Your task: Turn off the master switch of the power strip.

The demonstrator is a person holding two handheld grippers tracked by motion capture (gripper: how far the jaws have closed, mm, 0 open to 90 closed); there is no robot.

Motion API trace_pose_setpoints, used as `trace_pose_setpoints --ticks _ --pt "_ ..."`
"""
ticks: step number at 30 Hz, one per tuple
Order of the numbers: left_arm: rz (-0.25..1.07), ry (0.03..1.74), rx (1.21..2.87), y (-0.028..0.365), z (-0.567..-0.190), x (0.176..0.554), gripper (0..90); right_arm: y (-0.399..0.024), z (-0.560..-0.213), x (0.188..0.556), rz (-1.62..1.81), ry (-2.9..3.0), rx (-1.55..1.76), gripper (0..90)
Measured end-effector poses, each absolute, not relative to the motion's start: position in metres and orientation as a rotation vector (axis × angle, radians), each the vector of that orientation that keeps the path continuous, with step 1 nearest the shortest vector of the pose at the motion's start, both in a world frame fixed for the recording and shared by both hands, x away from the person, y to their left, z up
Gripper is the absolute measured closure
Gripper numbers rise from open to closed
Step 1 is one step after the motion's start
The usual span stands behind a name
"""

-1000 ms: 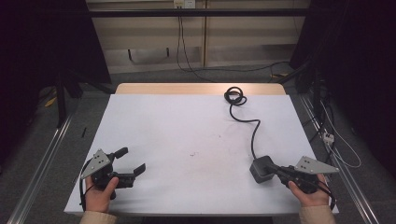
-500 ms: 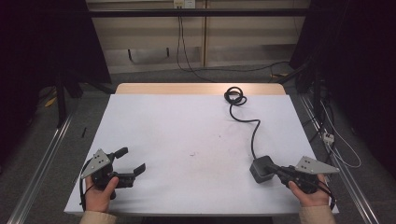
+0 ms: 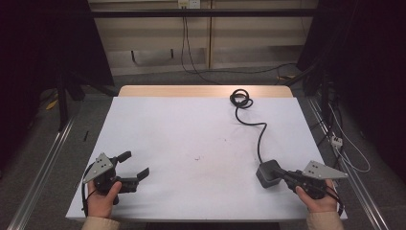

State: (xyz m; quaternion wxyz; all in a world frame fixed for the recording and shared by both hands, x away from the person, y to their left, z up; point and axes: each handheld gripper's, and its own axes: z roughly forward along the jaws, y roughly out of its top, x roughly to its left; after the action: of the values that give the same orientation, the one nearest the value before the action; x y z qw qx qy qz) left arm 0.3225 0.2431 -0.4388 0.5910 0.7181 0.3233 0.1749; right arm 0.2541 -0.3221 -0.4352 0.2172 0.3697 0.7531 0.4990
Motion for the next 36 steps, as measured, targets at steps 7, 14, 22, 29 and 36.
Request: trace_pose_setpoints --ticks 7,14,22,29,36 --pt "0.405 0.756 1.667 0.2426 -0.4389 0.3226 3.9 -0.322 -0.4327 0.2536 1.388 2.078 1.027 90.0" --pt "0.407 0.751 1.668 0.2433 -0.4387 0.3228 3.9 -0.3221 -0.4331 0.2536 1.396 2.071 1.028 90.0" --pt "0.408 0.75 1.669 0.2436 -0.4387 0.3233 3.9 -0.3237 -0.4353 0.2538 1.421 2.055 1.025 90.0" --pt "0.406 0.752 1.67 0.2436 -0.4386 0.3234 3.9 -0.3194 -0.4339 0.2542 1.458 2.049 1.012 90.0" --pt "0.403 0.752 1.667 0.2436 -0.4389 0.3235 3.9 -0.3196 -0.4342 0.2554 1.506 2.024 1.046 88.4"
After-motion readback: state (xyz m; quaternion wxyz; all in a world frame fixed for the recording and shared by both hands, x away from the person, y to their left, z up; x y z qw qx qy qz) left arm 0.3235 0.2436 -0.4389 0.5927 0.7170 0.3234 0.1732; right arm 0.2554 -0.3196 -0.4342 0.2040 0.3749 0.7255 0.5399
